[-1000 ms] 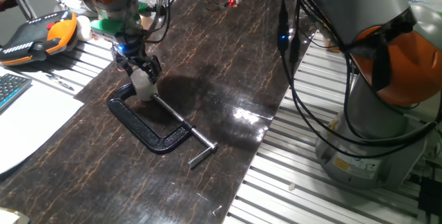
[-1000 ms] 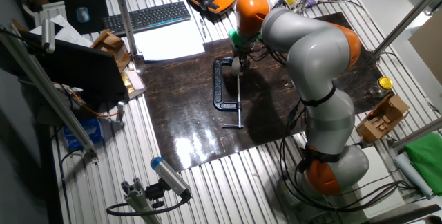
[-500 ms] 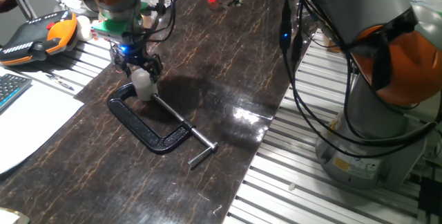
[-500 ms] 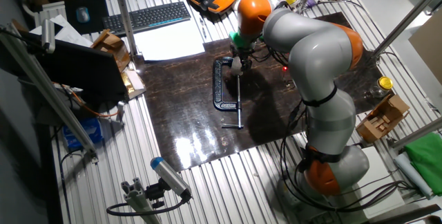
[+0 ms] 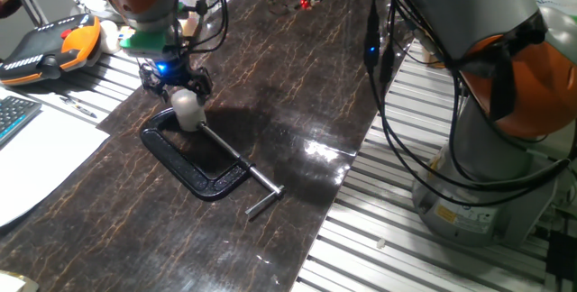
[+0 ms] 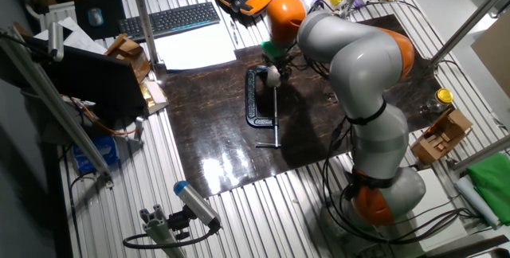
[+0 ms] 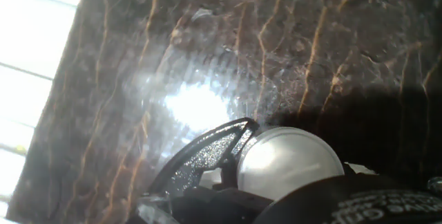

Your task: Screw the lid onto the jar

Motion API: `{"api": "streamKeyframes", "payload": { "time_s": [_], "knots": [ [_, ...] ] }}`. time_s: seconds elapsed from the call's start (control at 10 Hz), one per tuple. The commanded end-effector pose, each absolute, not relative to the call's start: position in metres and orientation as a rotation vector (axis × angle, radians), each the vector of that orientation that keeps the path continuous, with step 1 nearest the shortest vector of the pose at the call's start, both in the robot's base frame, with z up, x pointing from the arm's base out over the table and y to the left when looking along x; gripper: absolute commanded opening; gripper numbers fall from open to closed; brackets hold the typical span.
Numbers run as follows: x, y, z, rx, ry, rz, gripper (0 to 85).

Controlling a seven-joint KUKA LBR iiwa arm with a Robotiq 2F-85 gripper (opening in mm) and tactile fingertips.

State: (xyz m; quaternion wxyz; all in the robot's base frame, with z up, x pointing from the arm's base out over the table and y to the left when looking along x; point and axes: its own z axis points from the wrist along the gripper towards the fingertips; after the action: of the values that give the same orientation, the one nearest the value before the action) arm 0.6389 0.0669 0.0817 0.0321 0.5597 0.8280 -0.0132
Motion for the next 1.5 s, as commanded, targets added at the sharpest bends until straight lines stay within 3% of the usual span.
{"api": "streamKeyframes", "payload": {
  "time_s": [0.0,1.4],
  "knots": [
    [0.6390,0.0672,0.0820,0.040,3.084,0.020,85.0],
    [0.6357,0.0645,0.0776,-0.285,3.081,-0.011,85.0]
  ]
}}
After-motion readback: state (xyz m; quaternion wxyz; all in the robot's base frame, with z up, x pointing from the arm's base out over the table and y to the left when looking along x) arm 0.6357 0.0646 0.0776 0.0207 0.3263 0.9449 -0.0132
